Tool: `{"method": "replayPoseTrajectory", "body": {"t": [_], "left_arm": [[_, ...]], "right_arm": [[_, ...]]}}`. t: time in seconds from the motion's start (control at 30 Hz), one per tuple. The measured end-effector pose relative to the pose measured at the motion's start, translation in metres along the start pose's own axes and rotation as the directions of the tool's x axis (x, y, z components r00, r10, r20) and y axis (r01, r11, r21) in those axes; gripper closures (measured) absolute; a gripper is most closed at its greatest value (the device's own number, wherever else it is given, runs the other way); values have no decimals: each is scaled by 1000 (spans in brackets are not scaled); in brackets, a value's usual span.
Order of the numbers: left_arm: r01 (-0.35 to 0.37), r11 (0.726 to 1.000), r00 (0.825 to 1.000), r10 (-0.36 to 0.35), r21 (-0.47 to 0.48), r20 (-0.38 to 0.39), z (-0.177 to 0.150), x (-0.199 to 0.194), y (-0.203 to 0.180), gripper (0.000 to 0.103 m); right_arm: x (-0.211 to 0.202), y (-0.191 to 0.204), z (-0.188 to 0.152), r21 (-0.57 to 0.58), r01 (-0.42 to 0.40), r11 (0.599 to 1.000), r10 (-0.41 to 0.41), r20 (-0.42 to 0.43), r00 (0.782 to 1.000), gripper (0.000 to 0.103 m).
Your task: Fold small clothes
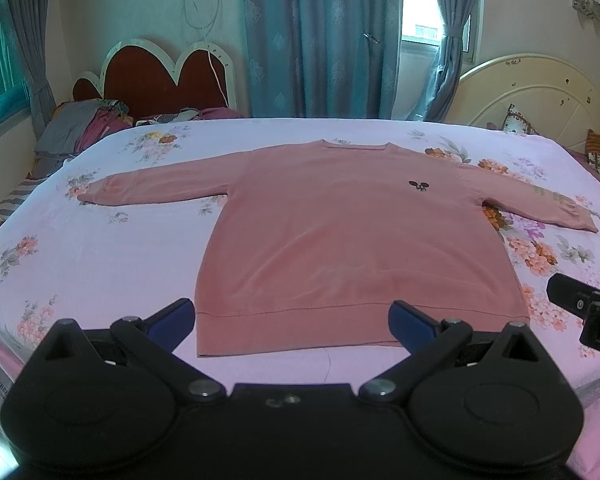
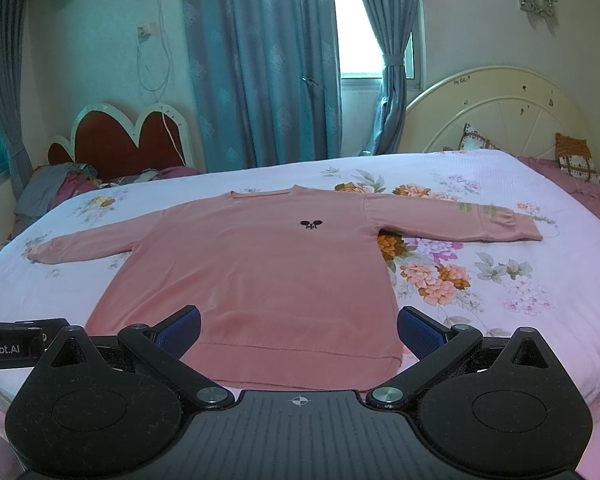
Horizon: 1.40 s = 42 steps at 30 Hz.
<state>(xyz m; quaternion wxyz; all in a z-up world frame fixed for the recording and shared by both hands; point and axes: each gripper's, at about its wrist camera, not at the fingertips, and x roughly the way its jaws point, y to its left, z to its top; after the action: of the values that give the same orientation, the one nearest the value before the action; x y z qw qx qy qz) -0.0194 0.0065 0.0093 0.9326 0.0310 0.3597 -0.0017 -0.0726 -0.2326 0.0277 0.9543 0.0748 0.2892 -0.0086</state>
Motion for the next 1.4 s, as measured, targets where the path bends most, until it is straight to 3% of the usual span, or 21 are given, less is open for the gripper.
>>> {"method": "replayPoseTrajectory", "body": {"t": [0.83,1.4], "left_arm": [[-20,1000,999,20,6,-31,9,22,-2,0],[-10,1000,997,11,17,-74,38,77,9,0]], "right_arm": [[21,-3,6,17,17,1000,-16,-13,1000,0],[77,-5,23,51,77,996,-74,-57,996,0]]}}
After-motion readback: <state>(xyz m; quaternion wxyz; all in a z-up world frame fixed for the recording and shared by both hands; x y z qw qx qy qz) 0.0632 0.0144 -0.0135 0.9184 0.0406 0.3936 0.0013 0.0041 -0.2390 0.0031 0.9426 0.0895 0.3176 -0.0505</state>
